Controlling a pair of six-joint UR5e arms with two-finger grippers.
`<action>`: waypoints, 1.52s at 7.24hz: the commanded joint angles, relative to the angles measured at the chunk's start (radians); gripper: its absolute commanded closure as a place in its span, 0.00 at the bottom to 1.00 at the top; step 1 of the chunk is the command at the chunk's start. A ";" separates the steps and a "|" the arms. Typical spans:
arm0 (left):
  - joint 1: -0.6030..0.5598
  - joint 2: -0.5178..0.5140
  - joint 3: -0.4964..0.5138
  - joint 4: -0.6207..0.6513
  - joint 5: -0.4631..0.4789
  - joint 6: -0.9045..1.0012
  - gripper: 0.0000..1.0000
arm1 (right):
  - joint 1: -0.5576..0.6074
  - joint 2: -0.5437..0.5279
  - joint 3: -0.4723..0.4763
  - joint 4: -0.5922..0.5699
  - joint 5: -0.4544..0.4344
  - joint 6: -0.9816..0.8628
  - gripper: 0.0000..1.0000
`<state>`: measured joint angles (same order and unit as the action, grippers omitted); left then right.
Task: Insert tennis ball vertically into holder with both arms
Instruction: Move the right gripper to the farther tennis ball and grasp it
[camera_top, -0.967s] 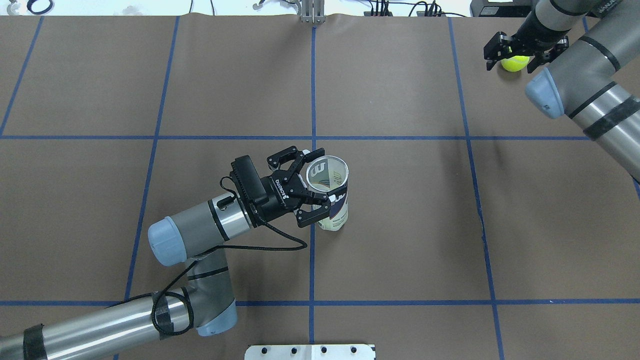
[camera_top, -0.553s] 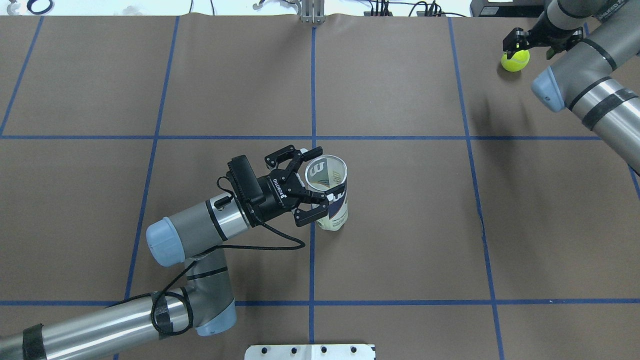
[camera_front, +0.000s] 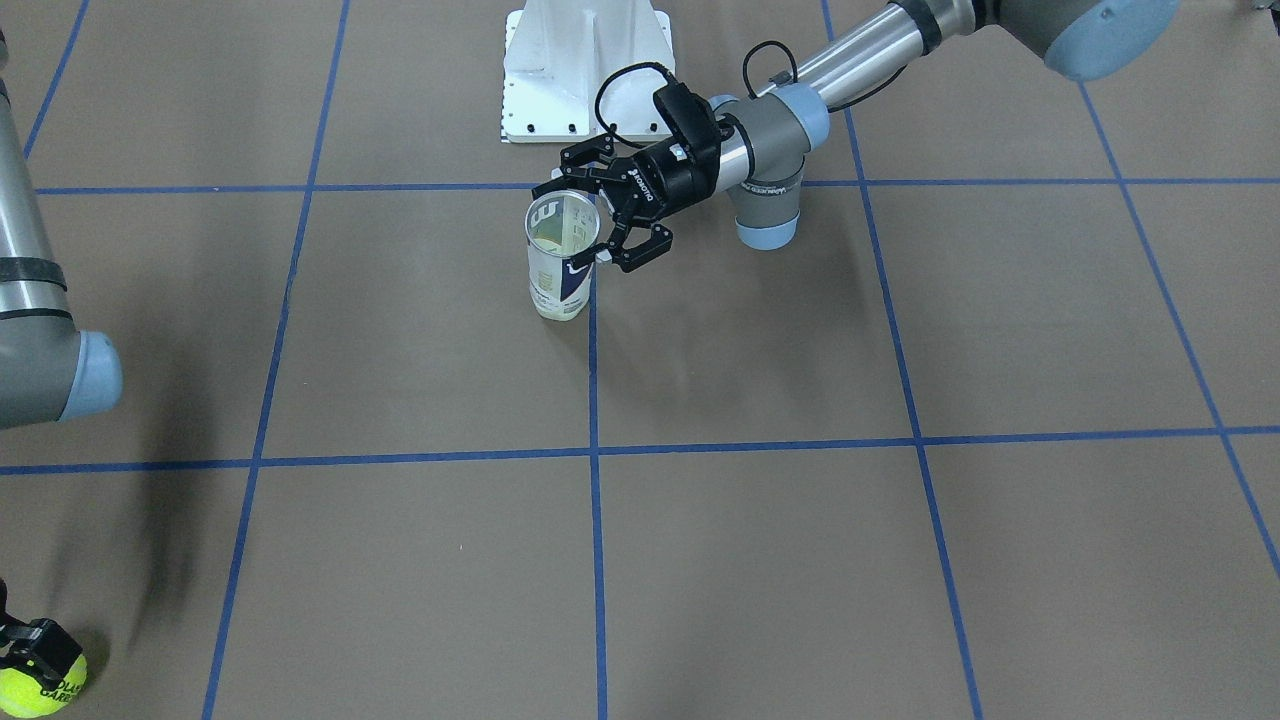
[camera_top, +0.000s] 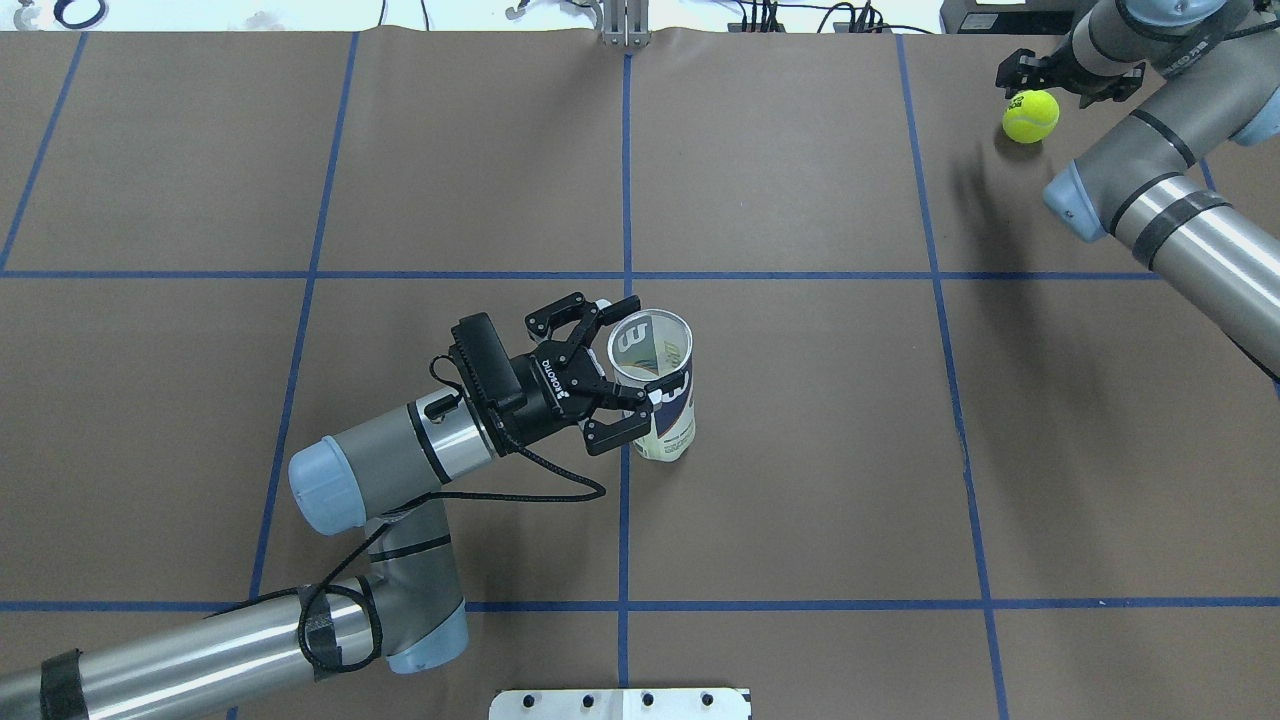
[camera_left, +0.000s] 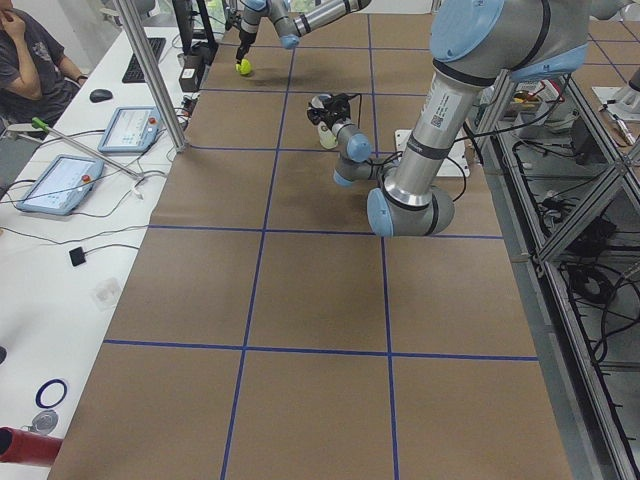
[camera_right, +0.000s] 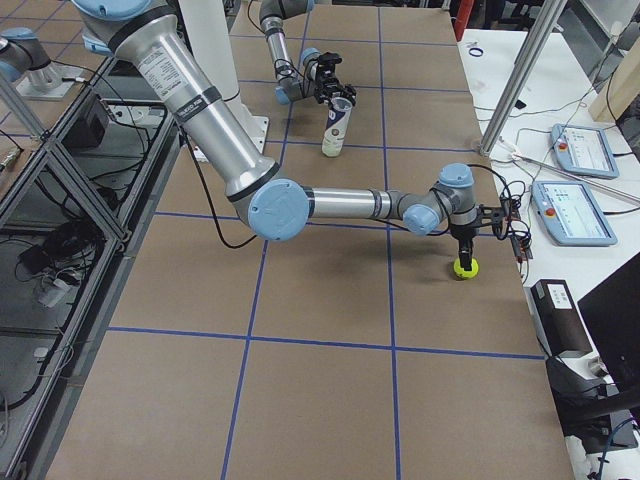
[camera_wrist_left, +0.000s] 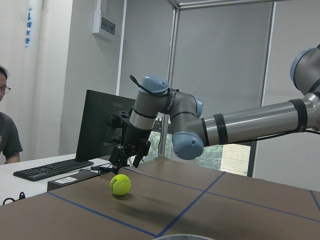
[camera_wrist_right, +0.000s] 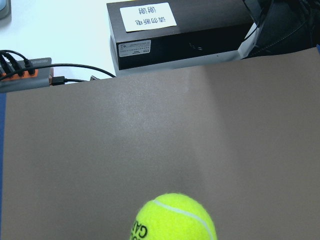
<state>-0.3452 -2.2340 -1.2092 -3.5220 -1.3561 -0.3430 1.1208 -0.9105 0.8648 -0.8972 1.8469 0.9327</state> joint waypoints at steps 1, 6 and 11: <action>0.000 0.005 -0.001 0.000 0.000 0.001 0.08 | -0.036 -0.001 -0.048 0.073 -0.088 0.012 0.03; 0.002 0.011 -0.001 0.000 0.000 -0.001 0.08 | -0.044 0.025 -0.098 0.086 -0.098 0.026 0.06; 0.002 0.011 -0.001 -0.002 0.000 0.001 0.08 | -0.046 0.028 -0.104 0.086 -0.075 0.026 0.87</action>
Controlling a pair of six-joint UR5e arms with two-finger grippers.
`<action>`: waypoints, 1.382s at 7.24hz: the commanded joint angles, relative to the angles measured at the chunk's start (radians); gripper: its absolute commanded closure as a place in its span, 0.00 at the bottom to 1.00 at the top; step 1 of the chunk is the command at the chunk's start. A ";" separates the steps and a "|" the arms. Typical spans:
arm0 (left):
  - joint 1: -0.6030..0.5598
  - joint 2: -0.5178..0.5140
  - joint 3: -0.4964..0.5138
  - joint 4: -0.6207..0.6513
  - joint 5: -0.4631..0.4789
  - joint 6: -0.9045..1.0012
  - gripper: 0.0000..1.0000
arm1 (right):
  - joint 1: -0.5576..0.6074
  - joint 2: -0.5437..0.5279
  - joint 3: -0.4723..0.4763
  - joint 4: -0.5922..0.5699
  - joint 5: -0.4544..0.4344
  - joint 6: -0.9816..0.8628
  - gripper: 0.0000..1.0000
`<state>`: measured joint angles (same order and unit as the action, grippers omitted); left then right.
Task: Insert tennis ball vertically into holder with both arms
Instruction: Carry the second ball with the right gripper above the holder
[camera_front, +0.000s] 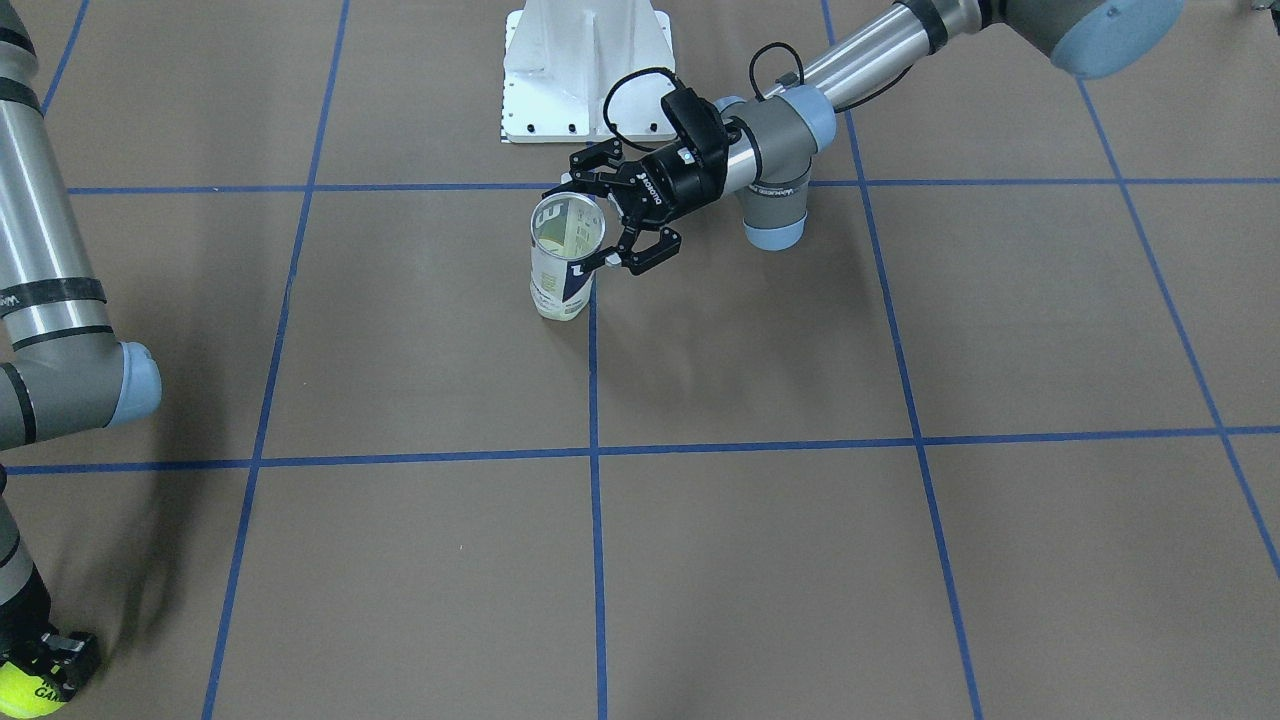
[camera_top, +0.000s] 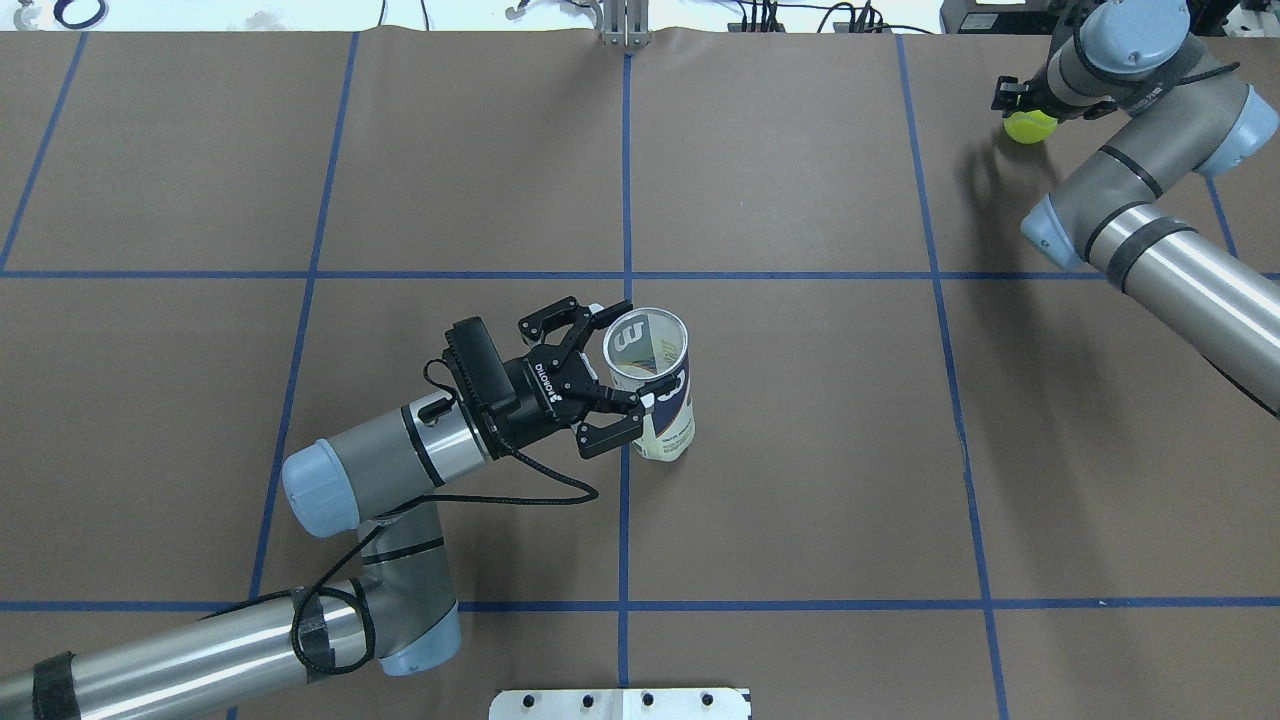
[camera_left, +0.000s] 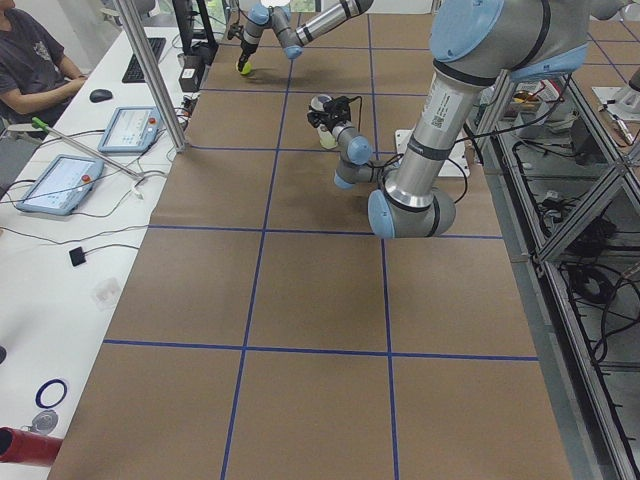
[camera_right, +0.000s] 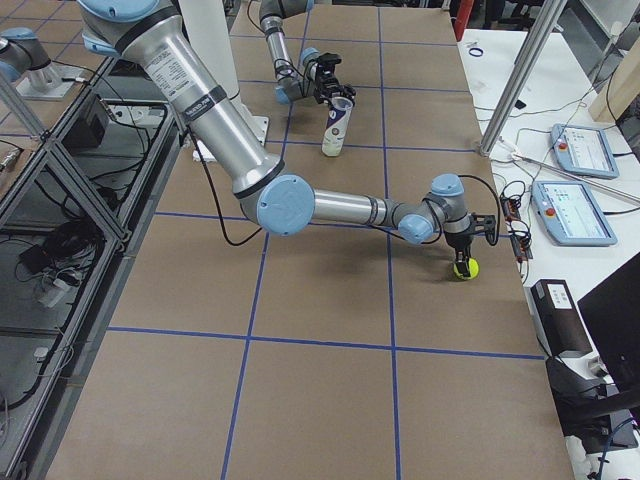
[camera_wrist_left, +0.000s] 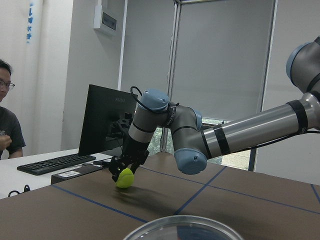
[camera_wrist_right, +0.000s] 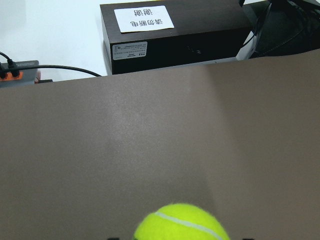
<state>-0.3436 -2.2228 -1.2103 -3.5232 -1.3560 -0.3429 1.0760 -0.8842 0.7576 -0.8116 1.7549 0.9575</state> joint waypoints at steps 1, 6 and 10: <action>0.000 0.000 0.000 0.000 0.000 0.001 0.08 | 0.024 0.005 0.050 -0.009 0.062 0.007 1.00; 0.011 -0.006 -0.002 0.001 0.000 0.001 0.08 | 0.027 -0.094 0.864 -0.698 0.363 0.237 1.00; 0.046 -0.015 -0.003 0.001 0.002 0.001 0.08 | -0.151 -0.107 1.175 -0.798 0.420 0.593 1.00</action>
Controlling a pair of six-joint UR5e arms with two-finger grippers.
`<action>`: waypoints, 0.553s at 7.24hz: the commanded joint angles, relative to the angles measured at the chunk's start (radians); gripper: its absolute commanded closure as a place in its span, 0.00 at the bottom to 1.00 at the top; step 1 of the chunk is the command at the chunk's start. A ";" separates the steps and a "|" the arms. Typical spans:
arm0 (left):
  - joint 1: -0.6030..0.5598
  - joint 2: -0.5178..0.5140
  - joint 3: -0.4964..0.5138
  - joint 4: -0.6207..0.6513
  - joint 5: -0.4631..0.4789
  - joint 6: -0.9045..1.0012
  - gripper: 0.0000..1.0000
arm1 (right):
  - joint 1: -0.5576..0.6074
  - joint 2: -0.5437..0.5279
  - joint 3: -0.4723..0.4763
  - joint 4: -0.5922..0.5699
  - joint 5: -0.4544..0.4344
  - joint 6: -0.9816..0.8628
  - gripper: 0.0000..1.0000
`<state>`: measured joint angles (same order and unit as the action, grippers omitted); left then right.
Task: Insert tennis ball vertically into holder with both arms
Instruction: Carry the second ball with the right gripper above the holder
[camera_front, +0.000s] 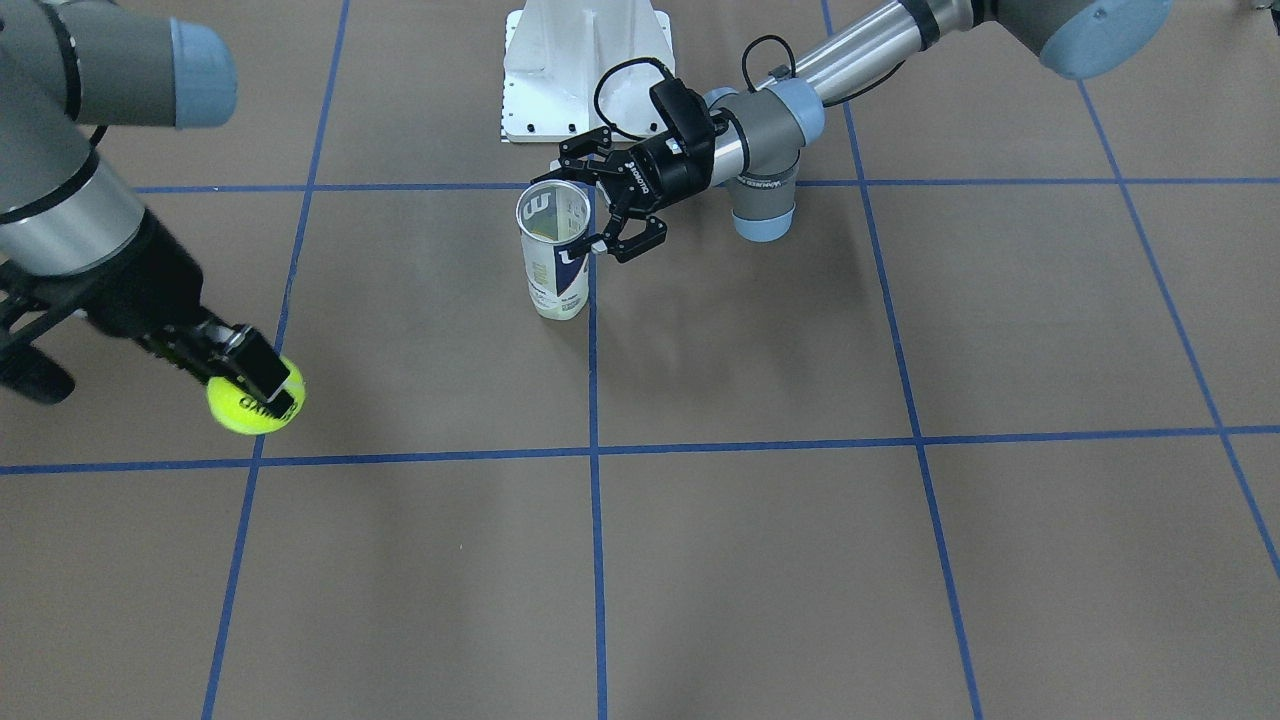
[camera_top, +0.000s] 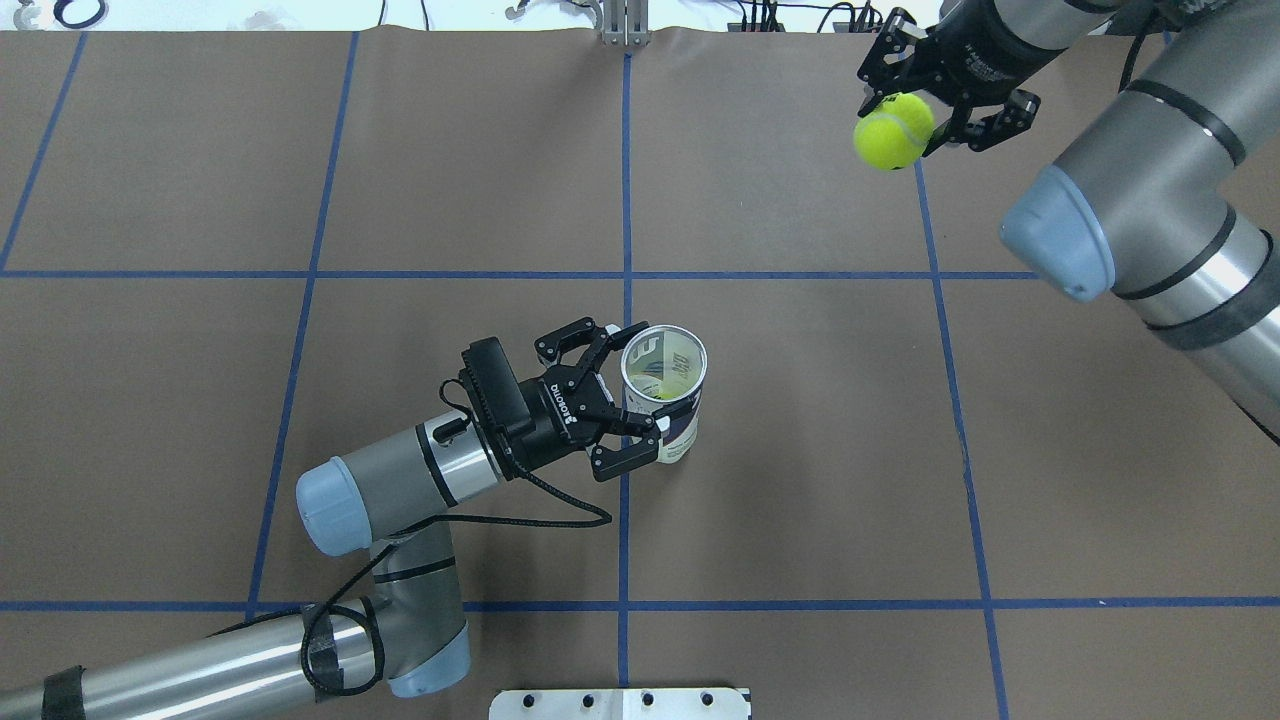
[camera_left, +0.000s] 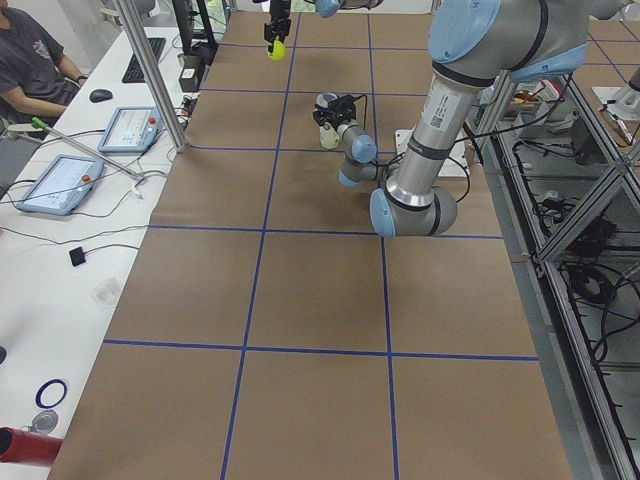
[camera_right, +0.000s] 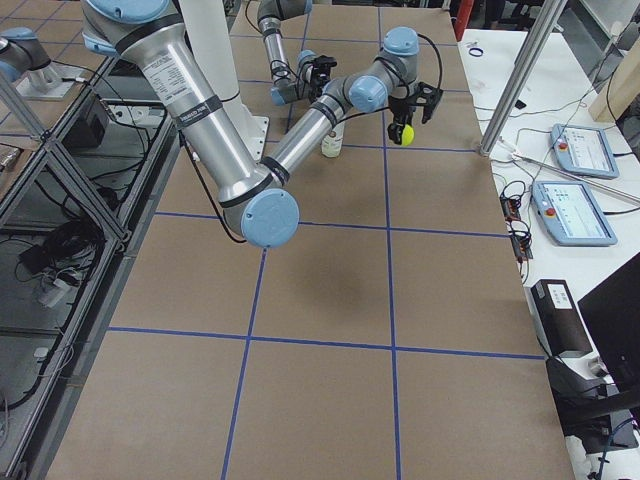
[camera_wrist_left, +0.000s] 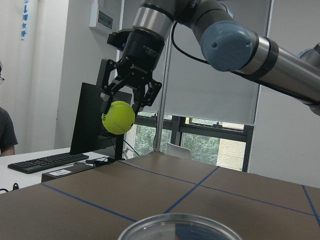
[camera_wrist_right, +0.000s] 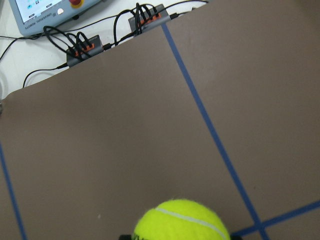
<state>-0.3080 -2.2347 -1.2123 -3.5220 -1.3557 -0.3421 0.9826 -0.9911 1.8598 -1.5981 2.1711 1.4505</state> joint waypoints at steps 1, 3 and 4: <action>0.010 -0.003 -0.003 0.000 0.000 0.000 0.08 | -0.094 0.009 0.109 -0.013 0.004 0.152 1.00; 0.010 -0.003 -0.004 -0.002 0.000 0.000 0.08 | -0.166 0.022 0.182 -0.013 0.004 0.241 1.00; 0.010 -0.003 -0.004 -0.002 0.000 0.000 0.08 | -0.220 0.054 0.182 -0.013 -0.011 0.292 1.00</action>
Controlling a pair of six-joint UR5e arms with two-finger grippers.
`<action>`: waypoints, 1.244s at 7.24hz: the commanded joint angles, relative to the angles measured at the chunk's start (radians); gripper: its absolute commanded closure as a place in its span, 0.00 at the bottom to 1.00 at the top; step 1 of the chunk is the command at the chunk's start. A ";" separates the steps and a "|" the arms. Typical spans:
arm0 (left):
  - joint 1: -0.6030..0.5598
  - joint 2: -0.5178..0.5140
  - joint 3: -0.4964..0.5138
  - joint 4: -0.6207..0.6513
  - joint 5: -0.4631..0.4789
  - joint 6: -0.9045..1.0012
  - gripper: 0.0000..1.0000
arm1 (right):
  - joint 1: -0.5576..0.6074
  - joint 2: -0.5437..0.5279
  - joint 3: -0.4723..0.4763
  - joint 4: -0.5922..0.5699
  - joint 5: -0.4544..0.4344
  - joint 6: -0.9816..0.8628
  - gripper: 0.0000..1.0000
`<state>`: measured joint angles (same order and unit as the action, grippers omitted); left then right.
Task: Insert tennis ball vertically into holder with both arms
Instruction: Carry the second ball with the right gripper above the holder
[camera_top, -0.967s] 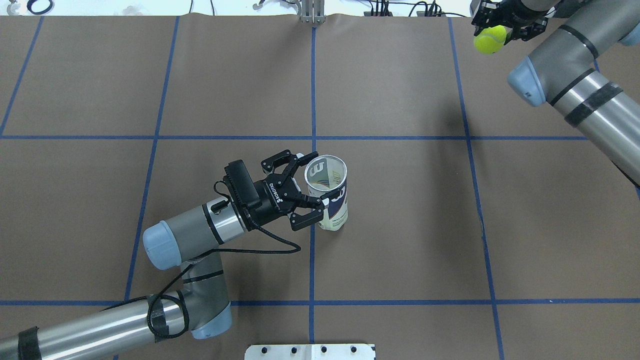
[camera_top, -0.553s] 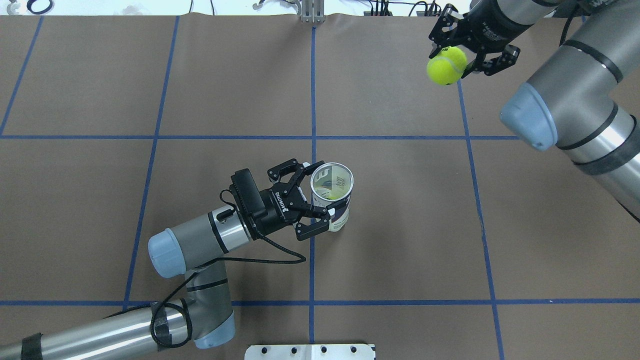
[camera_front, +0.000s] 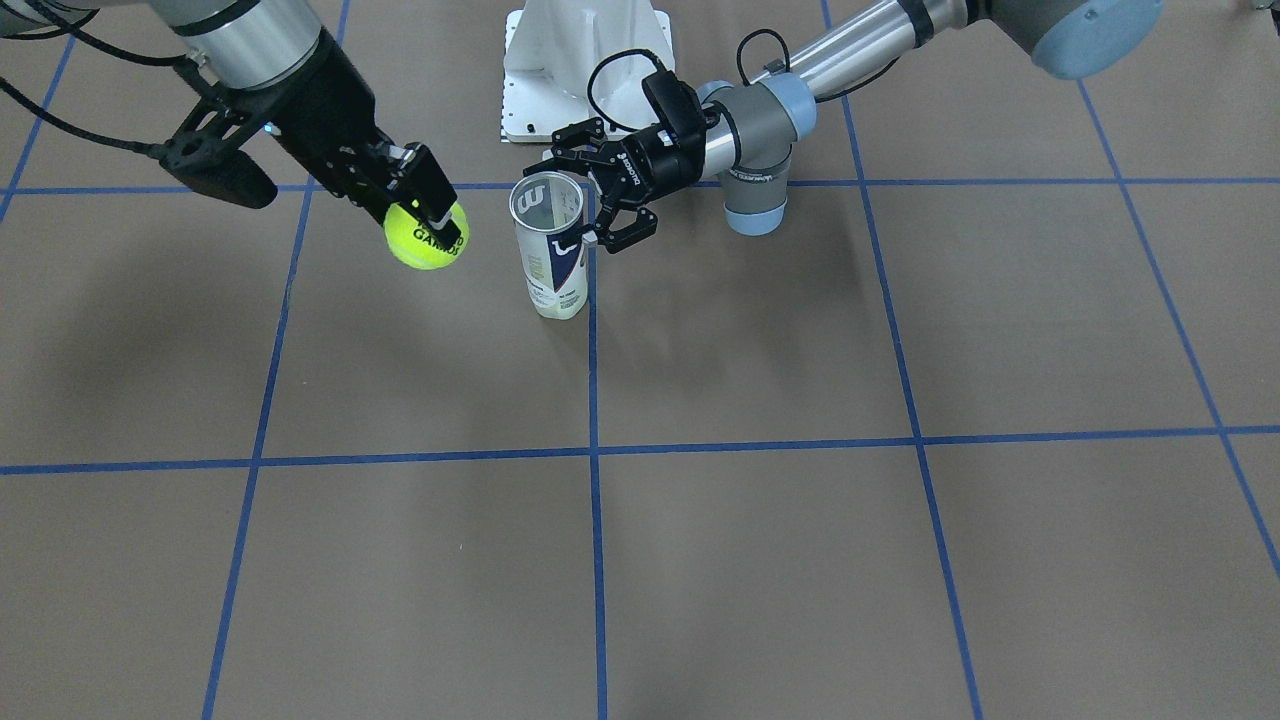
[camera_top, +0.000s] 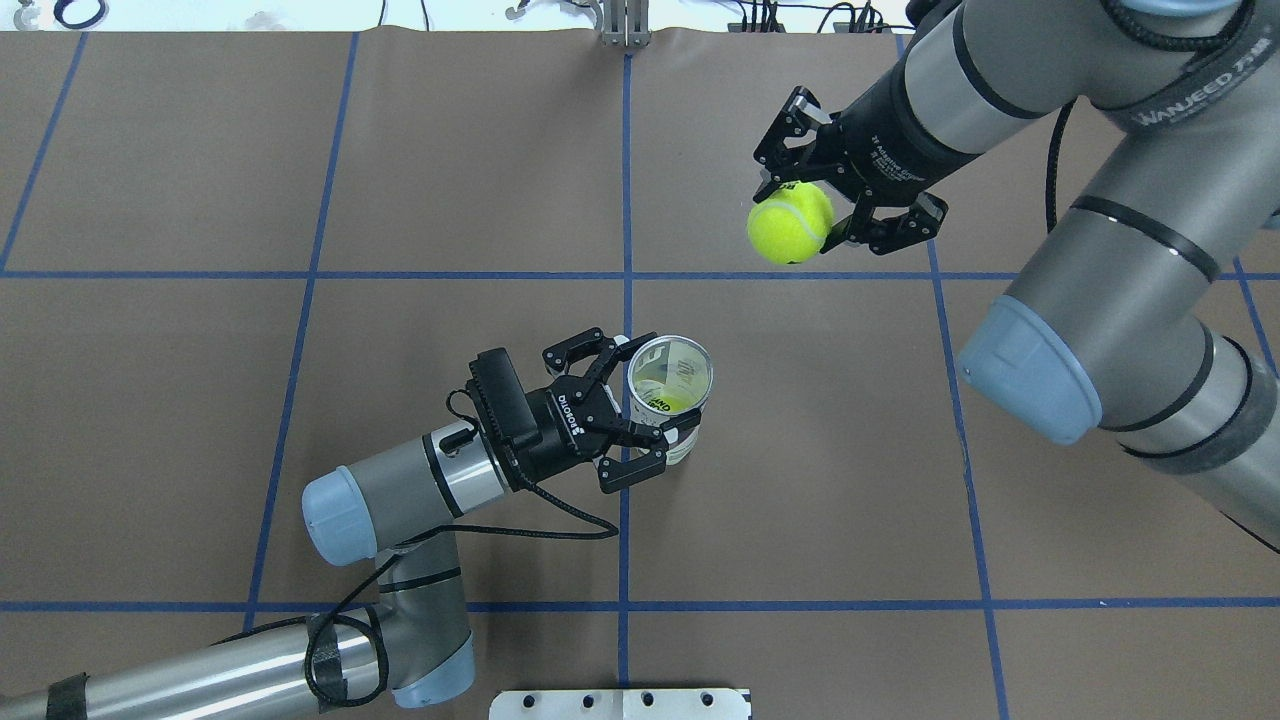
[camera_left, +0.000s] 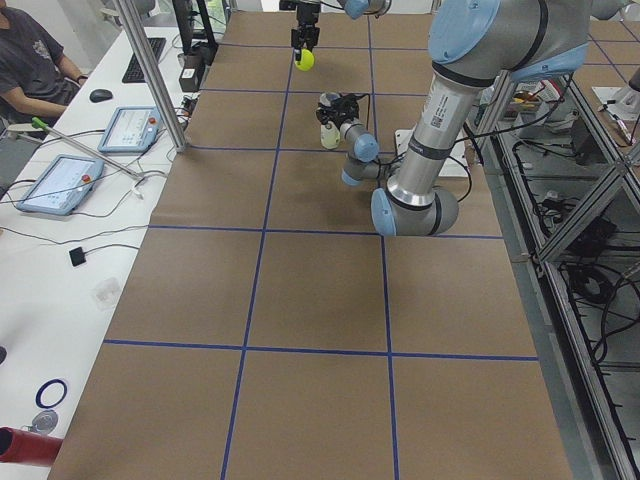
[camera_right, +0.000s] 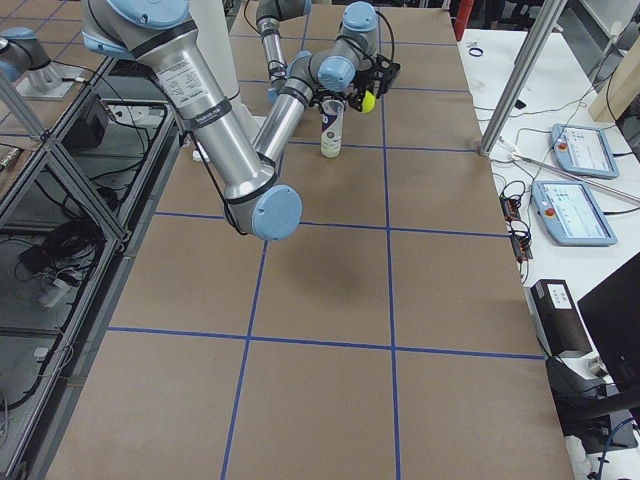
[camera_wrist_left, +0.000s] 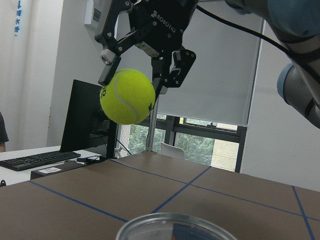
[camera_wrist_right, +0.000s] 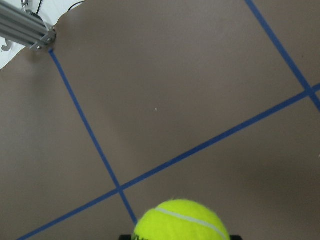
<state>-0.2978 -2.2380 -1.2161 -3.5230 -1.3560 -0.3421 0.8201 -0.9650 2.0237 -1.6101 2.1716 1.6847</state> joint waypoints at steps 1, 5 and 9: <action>0.000 0.000 0.000 -0.001 0.000 0.000 0.08 | -0.085 0.054 0.018 -0.005 -0.019 0.078 1.00; 0.002 -0.002 -0.002 -0.001 0.000 0.000 0.08 | -0.191 0.098 -0.019 -0.050 -0.150 0.082 1.00; 0.000 -0.003 -0.003 -0.002 0.008 0.000 0.09 | -0.202 0.091 -0.034 -0.051 -0.171 0.081 0.13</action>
<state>-0.2971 -2.2401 -1.2190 -3.5239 -1.3530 -0.3421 0.6180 -0.8687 1.9890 -1.6608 2.0014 1.7657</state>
